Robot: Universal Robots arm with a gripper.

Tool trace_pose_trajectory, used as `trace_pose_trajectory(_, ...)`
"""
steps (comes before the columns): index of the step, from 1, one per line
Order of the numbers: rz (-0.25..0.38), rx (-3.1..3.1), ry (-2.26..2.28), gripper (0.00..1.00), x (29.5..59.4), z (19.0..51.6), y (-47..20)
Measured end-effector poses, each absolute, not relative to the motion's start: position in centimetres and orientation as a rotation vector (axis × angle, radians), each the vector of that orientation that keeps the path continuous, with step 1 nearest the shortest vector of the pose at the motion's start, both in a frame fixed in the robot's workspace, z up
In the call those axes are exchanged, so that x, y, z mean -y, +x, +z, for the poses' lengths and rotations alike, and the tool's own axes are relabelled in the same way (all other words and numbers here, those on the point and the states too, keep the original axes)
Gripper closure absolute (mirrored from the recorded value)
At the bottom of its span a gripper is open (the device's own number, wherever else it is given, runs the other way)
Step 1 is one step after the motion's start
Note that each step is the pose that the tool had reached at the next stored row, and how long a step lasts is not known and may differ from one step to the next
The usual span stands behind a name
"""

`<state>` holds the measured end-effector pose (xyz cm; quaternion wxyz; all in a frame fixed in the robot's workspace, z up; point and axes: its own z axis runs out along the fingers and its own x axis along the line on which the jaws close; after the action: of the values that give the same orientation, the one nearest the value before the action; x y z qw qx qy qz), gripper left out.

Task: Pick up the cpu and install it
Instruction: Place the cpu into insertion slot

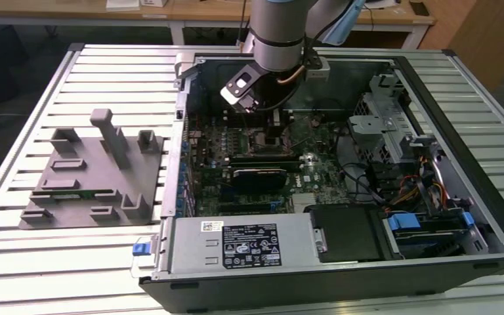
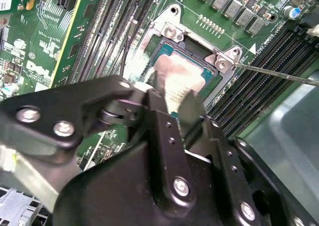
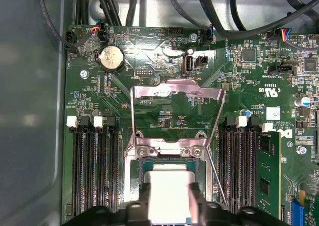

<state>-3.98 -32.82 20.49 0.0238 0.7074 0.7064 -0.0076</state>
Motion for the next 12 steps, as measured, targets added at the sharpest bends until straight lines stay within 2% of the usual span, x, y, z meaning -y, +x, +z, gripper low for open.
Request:
trace_pose_trajectory(1, -0.024, -2.186, 2.189, 0.64, 32.82, 20.49, -3.98)
trace_pose_trajectory(2, -0.024, -2.186, 2.189, 0.64, 32.82, 20.49, -3.98)
trace_pose_trajectory(4, -0.024, -2.186, 2.189, 0.76, 32.82, 20.5, -3.99)
trace_pose_trajectory(5, -0.024, -2.186, 2.189, 0.76, 32.82, 20.5, -3.98)
trace_pose_trajectory(7, -0.024, -2.186, 2.189, 0.87, 32.82, 20.51, -3.98)
trace_pose_trajectory(12, -0.024, -2.186, 2.189, 0.89, 32.82, 20.52, -3.98)
